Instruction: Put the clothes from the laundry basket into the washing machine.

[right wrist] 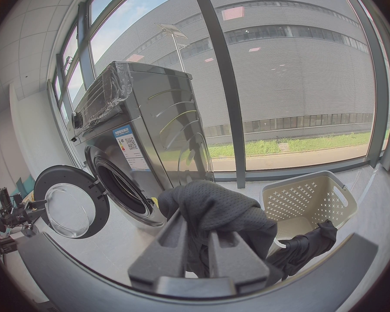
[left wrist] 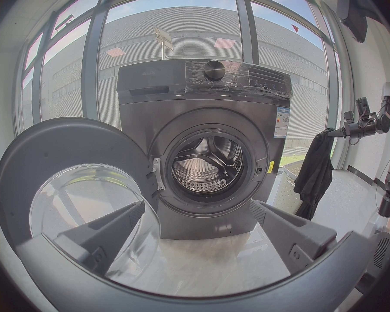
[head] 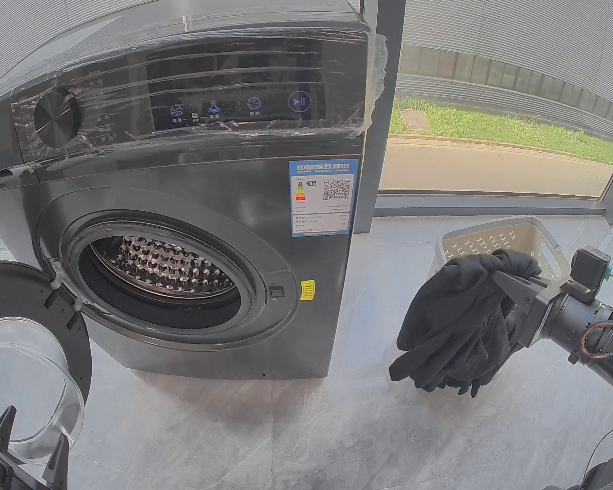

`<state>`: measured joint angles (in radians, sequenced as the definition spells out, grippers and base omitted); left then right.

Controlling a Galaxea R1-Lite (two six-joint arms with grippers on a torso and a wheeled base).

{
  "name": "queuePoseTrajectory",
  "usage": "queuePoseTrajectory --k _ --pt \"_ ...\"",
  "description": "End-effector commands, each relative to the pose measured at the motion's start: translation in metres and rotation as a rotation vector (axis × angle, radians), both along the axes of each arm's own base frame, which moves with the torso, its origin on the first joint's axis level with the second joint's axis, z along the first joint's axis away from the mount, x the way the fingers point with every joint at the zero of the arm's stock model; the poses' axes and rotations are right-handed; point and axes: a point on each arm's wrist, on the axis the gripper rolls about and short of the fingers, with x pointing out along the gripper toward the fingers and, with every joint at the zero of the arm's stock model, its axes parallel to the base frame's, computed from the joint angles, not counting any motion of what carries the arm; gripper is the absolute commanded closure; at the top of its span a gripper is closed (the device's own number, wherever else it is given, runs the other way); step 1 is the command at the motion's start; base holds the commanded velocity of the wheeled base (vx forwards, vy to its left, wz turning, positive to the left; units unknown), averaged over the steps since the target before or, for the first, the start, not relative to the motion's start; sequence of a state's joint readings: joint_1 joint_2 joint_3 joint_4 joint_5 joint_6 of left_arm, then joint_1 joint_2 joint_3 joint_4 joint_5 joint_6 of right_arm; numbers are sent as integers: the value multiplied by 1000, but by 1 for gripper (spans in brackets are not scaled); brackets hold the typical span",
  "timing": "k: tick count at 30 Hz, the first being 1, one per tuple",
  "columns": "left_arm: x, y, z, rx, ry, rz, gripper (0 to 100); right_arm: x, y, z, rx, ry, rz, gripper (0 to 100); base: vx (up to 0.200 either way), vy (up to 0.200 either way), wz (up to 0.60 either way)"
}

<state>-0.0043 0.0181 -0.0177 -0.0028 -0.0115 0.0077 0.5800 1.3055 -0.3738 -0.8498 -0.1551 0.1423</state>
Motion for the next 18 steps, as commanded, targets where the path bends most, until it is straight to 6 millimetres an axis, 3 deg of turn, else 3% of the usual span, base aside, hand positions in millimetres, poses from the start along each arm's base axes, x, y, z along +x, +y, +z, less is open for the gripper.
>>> queuePoseTrajectory --k 1,7,16,18 --pt "0 0 -5 0 -2 -1 0 0 0 0 0 1 2 100 0 200 0" --pt "0 0 -5 0 -2 0 0 0 0 -2 -6 7 3 100 0 200 0" --pt "0 0 -5 0 -2 0 0 -2 3 -3 -6 10 20 100 0 0 0" --pt "0 0 -5 0 -2 -1 0 -2 3 -2 -4 6 20 100 -200 0 0"
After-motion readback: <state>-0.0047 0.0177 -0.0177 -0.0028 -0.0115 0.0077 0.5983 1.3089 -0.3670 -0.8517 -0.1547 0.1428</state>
